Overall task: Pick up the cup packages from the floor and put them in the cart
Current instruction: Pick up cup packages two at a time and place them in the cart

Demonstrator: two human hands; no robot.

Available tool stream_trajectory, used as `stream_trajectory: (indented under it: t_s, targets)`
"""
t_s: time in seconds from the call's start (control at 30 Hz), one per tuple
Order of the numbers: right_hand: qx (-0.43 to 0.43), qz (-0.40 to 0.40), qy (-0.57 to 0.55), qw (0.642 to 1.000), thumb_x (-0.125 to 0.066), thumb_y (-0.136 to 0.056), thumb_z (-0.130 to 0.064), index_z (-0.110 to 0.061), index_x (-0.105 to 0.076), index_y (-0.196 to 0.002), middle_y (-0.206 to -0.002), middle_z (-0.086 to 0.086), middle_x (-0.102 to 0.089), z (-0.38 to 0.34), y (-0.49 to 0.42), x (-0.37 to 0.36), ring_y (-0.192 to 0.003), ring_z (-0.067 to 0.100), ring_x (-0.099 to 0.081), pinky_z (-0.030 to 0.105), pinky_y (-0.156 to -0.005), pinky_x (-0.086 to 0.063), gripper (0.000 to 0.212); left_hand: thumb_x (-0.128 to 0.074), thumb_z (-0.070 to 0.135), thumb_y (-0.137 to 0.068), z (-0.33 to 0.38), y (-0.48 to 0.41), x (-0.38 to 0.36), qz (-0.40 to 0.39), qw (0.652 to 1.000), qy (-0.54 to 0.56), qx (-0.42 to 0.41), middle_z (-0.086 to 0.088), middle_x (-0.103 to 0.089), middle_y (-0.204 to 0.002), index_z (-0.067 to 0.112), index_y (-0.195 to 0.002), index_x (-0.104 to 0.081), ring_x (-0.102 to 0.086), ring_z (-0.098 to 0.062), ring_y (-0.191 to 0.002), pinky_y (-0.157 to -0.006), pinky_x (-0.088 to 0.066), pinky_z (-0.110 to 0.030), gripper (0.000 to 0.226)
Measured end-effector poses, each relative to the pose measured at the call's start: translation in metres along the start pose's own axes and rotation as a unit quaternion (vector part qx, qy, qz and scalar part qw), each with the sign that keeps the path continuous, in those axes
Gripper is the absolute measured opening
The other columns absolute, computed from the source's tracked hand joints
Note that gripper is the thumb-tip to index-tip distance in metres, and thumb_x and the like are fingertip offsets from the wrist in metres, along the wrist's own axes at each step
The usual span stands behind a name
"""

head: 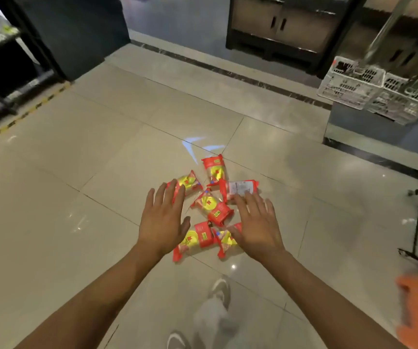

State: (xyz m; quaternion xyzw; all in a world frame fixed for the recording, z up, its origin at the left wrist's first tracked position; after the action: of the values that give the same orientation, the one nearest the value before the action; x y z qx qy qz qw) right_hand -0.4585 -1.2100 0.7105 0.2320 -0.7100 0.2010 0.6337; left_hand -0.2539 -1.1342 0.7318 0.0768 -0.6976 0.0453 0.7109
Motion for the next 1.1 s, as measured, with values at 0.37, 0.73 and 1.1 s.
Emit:
stream_trajectory:
  t_s: [0.37,0.73,1.1]
  targets:
    - [-0.016,-0.243,0.045,0.969,-0.055,-0.093,-0.057,-0.014,-0.022,-0.161,-0.165,0.017,-0.03,0.118,-0.119,-0.326,-0.154,0.036,-0.024,0.055,-0.123,-0.015,0.087,-0.056,0.055,-0.093,-0.018,-0.164,-0.298,-0.158,0.986,-0.04,-0.031,-0.016,-0.032,-0.164,0.012,-0.158,-0.032,-0.032,-0.038,-0.15,-0.122,-0.022,-0.055,0.081]
    - [0.014,-0.358,0.073,0.931,-0.064,-0.087,-0.051,-0.02,-0.02,-0.161,-0.164,0.013,-0.03,0.194,-0.177,-0.648,-0.151,0.032,-0.028,0.049,-0.124,-0.02,0.091,-0.054,0.054,-0.092,-0.036,-0.231,-0.653,-0.301,0.95,-0.045,-0.074,-0.014,-0.021,-0.167,0.014,-0.16,-0.017,-0.024,-0.036,-0.152,-0.123,-0.021,-0.051,0.087]
    - [0.108,-0.484,0.151,0.855,-0.086,-0.072,-0.031,-0.022,-0.05,-0.142,-0.132,0.008,-0.06,0.212,-0.212,-0.805,-0.122,0.029,-0.057,0.04,-0.097,-0.042,0.08,-0.092,0.048,-0.059,-0.064,-0.256,-0.846,-0.504,0.841,0.19,0.051,0.0,-0.064,-0.128,0.023,-0.139,-0.048,-0.061,-0.024,-0.117,-0.103,-0.049,-0.039,0.094]
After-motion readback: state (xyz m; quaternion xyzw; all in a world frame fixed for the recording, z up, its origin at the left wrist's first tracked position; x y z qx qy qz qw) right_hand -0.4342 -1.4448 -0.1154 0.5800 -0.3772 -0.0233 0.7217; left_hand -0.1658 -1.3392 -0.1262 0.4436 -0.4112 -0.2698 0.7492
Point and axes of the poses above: each hand's wrist, its own y-axis away from the middle knuckle, its own x-axis out of the back of the hand, z = x × y, the point moved 6 cm from there along -y, towards the middle knuckle
